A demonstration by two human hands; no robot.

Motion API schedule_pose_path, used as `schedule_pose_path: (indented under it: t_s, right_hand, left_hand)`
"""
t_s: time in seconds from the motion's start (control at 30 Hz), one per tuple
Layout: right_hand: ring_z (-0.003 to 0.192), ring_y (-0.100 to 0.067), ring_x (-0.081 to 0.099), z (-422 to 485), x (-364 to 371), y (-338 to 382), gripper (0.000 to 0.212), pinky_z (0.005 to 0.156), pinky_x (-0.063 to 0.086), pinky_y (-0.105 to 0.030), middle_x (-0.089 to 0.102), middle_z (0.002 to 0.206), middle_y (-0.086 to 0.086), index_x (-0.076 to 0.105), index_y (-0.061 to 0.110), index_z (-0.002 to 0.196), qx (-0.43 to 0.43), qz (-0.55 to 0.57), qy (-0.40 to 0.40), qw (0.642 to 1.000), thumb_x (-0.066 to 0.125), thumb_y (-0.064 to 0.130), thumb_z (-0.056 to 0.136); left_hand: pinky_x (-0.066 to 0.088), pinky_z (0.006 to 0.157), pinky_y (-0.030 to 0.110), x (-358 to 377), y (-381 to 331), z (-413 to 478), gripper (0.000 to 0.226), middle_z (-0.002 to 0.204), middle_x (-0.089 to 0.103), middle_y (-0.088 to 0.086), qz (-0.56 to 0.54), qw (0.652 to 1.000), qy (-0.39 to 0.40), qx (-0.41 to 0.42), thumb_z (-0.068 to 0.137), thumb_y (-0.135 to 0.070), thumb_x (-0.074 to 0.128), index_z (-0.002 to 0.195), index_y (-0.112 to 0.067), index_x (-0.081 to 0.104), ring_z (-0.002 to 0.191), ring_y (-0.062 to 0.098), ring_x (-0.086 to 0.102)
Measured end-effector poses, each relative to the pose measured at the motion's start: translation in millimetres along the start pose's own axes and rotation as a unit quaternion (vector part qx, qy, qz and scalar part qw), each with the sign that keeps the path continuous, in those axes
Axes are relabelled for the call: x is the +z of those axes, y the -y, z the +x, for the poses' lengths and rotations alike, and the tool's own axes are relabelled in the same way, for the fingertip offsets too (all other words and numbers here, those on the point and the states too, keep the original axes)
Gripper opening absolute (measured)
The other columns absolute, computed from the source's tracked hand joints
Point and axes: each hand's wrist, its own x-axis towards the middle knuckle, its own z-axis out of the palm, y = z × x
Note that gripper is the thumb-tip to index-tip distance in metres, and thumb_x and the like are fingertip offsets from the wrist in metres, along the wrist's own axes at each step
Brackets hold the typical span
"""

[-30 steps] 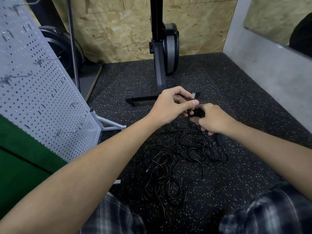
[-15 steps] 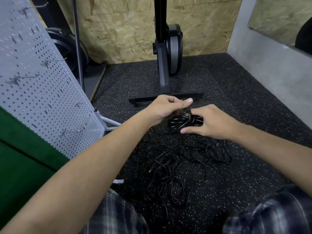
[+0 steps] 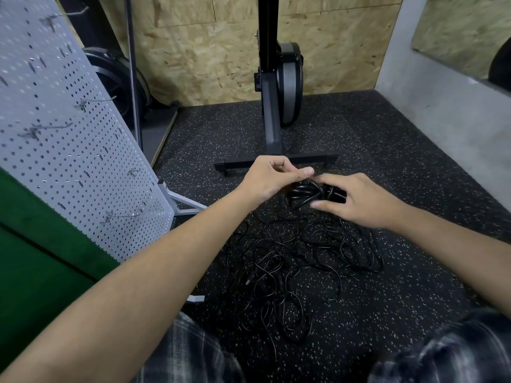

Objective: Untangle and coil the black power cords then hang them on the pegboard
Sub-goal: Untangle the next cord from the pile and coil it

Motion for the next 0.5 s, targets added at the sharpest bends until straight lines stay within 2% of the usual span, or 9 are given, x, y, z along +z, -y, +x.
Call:
schedule_pose_path:
  t_s: [0.07,0.13,0.23,0.33,0.37,0.43,0.5]
  right_hand:
    - [0.060,-0.007,0.065,-0.2,-0.9,-4.2,0.030,0.060,0.045,-0.015,0.074,0.096,0.015,0.066,0.037,0.125,-0.004,0.014,0.009,1.000,0.070,0.044,0.096]
    - [0.068,-0.004,0.065,-0.5,-4.4,-9.0,0.033,0.063,0.044,-0.014,0.075,0.099,0.015,0.068,0.035,0.128,-0.002,0.023,0.004,1.000,0.071,0.041,0.096]
    - [0.073,-0.002,0.068,-1.8,-7.0,-11.0,0.035,0.065,0.047,-0.015,0.075,0.108,0.017,0.067,0.039,0.130,0.001,0.034,0.008,0.999,0.072,0.042,0.095]
    - [0.085,-0.017,0.072,-1.6,-3.1,-12.0,0.031,0.076,0.058,-0.042,0.074,0.108,0.019,0.066,0.047,0.124,0.004,0.045,0.024,0.999,0.071,0.048,0.093]
    - [0.089,-0.017,0.072,-1.3,-2.9,-11.5,0.028,0.079,0.058,-0.046,0.074,0.105,0.018,0.068,0.045,0.121,0.005,0.052,0.021,0.998,0.072,0.046,0.094]
    - [0.087,-0.012,0.070,-1.2,-3.7,-9.3,0.021,0.079,0.057,-0.044,0.074,0.099,0.017,0.070,0.040,0.115,0.010,0.062,0.015,0.998,0.072,0.042,0.094]
    - [0.080,-0.008,0.067,-2.0,-3.7,-6.5,0.014,0.072,0.055,-0.039,0.073,0.092,0.017,0.071,0.038,0.108,0.010,0.060,0.017,0.998,0.072,0.042,0.095]
  left_hand:
    - [0.058,0.087,0.038,-1.0,-0.8,-0.6,0.030,0.088,0.078,0.012,0.021,1.000,0.016,0.014,0.088,-0.038,0.083,0.088,-0.008,0.081,0.080,0.016,0.072]
    - [0.060,0.093,0.040,-6.5,-2.2,0.8,0.019,0.095,0.080,0.007,0.024,0.998,0.052,0.015,0.095,-0.029,0.077,0.102,-0.013,0.083,0.089,0.020,0.074]
    - [0.060,0.093,0.034,-17.2,-4.5,3.3,0.020,0.102,0.081,0.001,0.065,0.992,0.101,0.023,0.097,-0.013,0.074,0.115,-0.013,0.081,0.095,0.023,0.075]
    - [0.058,0.093,0.030,-18.1,-6.0,3.0,0.019,0.099,0.081,-0.002,0.110,0.986,0.114,0.053,0.093,-0.014,0.078,0.112,-0.015,0.082,0.095,0.018,0.075]
    - [0.058,0.094,0.032,-17.5,-6.1,2.8,0.018,0.099,0.081,-0.002,0.107,0.986,0.113,0.051,0.092,-0.015,0.080,0.110,-0.014,0.082,0.096,0.016,0.075]
    - [0.059,0.096,0.039,-15.9,-5.5,3.6,0.016,0.098,0.081,-0.002,0.114,0.986,0.111,0.056,0.091,-0.016,0.081,0.107,-0.016,0.084,0.097,0.019,0.076]
    - [0.059,0.095,0.044,-13.7,-6.2,3.7,0.014,0.095,0.081,-0.004,0.140,0.982,0.112,0.062,0.089,-0.020,0.083,0.103,-0.019,0.085,0.095,0.021,0.076]
